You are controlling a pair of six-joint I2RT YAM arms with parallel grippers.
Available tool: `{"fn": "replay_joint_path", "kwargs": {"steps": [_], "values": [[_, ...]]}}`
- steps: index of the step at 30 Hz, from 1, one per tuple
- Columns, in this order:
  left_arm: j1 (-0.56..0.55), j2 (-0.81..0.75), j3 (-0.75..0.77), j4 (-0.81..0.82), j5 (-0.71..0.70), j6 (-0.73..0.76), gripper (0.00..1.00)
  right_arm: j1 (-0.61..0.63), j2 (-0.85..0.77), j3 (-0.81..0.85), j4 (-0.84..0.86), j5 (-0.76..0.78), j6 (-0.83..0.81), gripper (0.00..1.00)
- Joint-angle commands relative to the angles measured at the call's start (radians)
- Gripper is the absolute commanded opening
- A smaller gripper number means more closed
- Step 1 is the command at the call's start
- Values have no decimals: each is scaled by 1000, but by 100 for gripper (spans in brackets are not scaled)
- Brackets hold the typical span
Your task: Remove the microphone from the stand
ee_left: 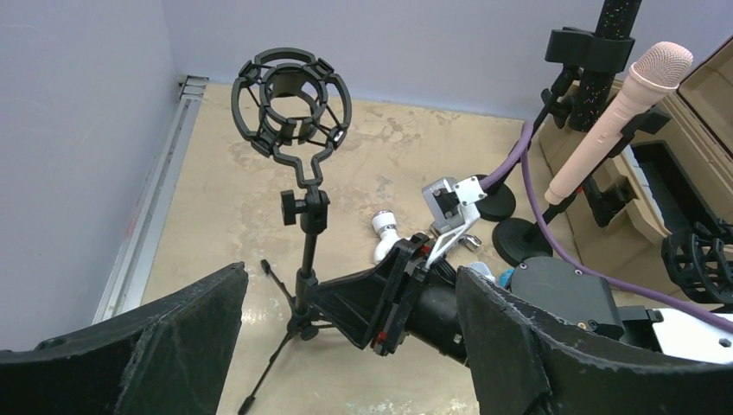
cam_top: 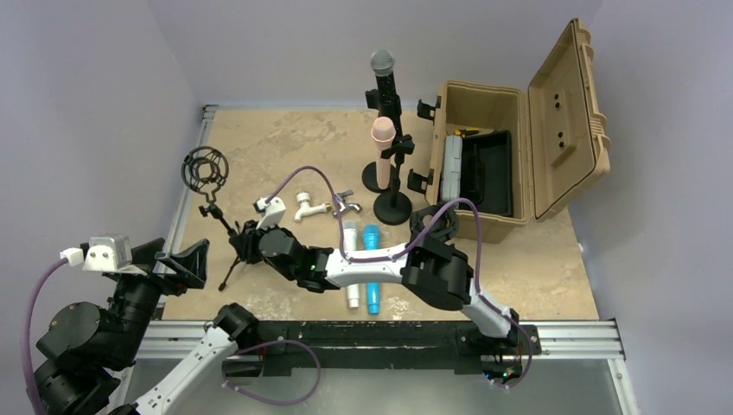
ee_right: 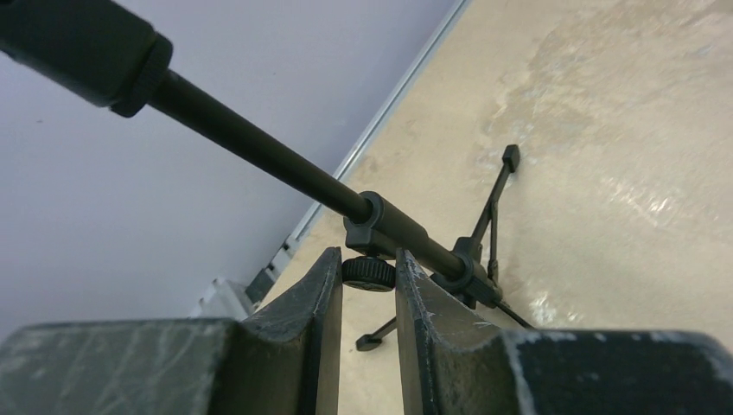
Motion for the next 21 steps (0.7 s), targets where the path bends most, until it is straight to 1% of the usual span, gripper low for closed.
{"fn": "replay_joint_path", "kwargs": {"steps": [1, 7, 10, 13, 15, 16, 18, 21], "values": [[-3, 28, 26, -1, -19, 28, 87, -8, 65, 65, -158, 131, -171, 0], [-3, 33, 35, -3, -31, 40, 88, 15, 93, 103, -209, 256, -314, 0], [-2, 35, 40, -6, -31, 39, 87, 44, 120, 154, -247, 396, -413, 0], [-2, 40, 50, -17, -36, 35, 87, 90, 153, 186, -221, 556, -554, 0], [-3, 41, 61, -23, -42, 34, 88, 104, 176, 213, -206, 628, -640, 0], [-3, 42, 65, -26, -44, 34, 88, 109, 181, 215, -181, 643, -676, 0], [-2, 44, 72, -28, -46, 35, 88, 120, 178, 193, -88, 658, -798, 0], [-2, 51, 82, -32, -49, 38, 87, 123, 178, 191, -31, 639, -889, 0]]}}
